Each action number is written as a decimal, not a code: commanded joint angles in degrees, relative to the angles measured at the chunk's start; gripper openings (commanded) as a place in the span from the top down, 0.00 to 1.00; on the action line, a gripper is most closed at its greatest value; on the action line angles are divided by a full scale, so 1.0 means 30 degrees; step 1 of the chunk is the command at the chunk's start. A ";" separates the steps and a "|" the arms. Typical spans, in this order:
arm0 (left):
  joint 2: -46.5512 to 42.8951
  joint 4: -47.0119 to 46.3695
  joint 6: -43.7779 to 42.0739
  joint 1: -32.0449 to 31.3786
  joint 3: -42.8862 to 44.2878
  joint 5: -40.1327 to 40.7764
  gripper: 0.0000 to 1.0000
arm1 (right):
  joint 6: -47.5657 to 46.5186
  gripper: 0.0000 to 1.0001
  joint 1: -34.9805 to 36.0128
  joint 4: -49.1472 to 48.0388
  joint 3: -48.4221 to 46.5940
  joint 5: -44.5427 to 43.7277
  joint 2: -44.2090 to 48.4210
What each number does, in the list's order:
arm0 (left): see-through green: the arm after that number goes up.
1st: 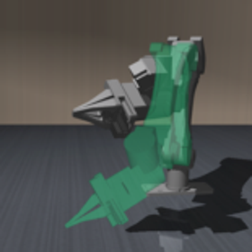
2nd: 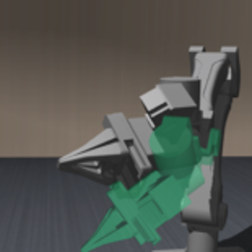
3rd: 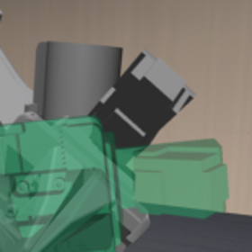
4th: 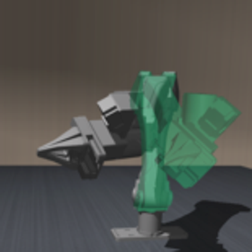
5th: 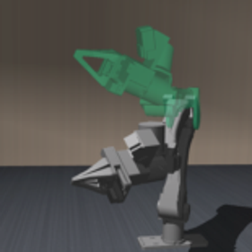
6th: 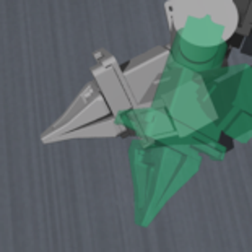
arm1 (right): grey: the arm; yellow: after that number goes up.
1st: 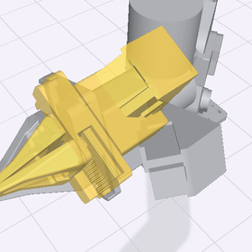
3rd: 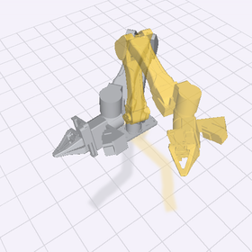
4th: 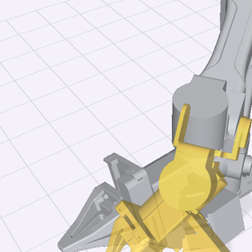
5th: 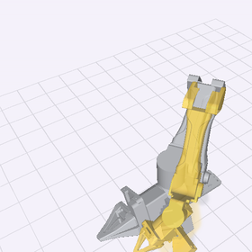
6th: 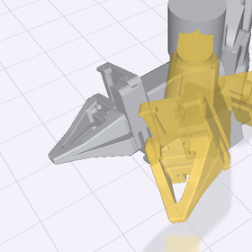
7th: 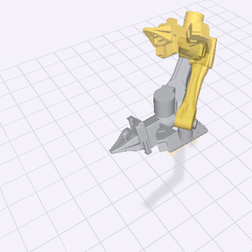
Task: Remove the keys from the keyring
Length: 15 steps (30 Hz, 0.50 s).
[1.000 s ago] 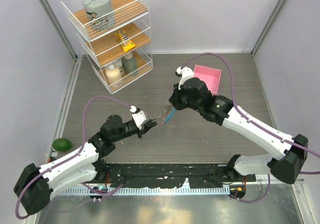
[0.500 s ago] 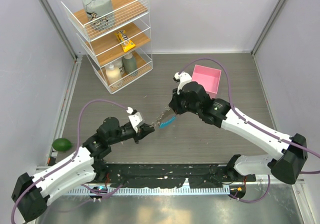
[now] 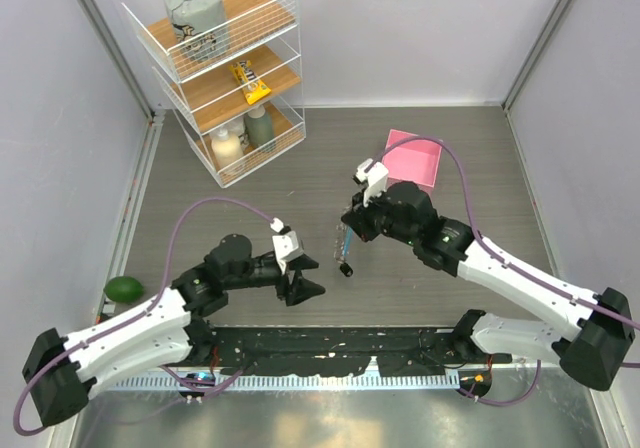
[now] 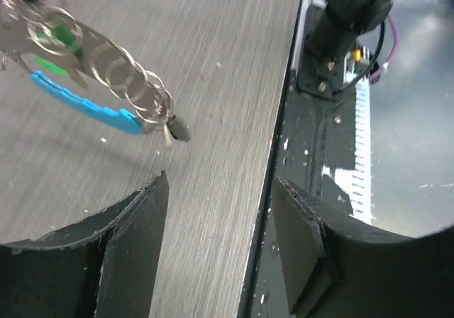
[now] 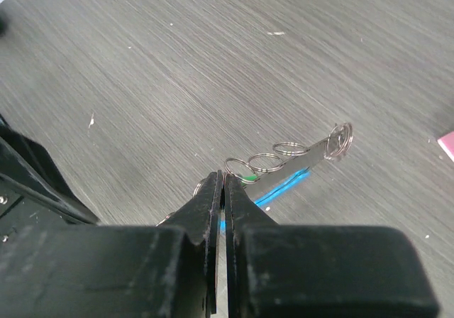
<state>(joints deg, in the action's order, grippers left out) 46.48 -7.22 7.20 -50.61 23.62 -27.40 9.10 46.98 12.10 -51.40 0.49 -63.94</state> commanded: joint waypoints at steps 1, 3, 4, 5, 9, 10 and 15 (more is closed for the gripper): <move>-0.2917 0.2257 -0.0292 -0.0005 0.1385 0.0573 0.31 | -0.2444 0.95 -0.0162 -0.4901 0.1656 0.2409 0.2210; -0.4149 0.3195 0.0058 -0.0005 0.1444 0.2179 0.27 | -0.2797 0.95 -0.0191 -0.6635 0.3003 0.3258 0.3117; -0.4619 0.3373 0.0234 0.0024 0.1444 0.3146 0.26 | -0.2916 0.95 -0.0192 -0.7771 0.3417 0.3902 0.3672; -0.4943 0.3636 0.0294 0.0024 0.1444 0.3852 0.25 | -0.2946 0.95 -0.0192 -0.8276 0.4175 0.4343 0.3938; -0.5035 0.3756 0.0003 0.0317 0.1327 0.5586 0.24 | -0.3767 0.95 -0.0191 -1.0535 0.5733 0.6338 0.5083; -0.4831 0.3553 -0.0056 0.0462 0.1356 0.5559 0.25 | -0.3796 0.95 -0.0221 -1.0565 0.5707 0.6833 0.5171; -0.4681 0.0161 -0.0642 0.0552 0.0100 0.4007 0.27 | -0.4148 0.95 -0.0280 -1.0272 0.5179 0.9704 0.5083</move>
<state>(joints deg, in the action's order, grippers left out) 32.53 1.41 7.01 -49.23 26.15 -14.13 -1.28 46.37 -10.85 -33.87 20.43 -49.80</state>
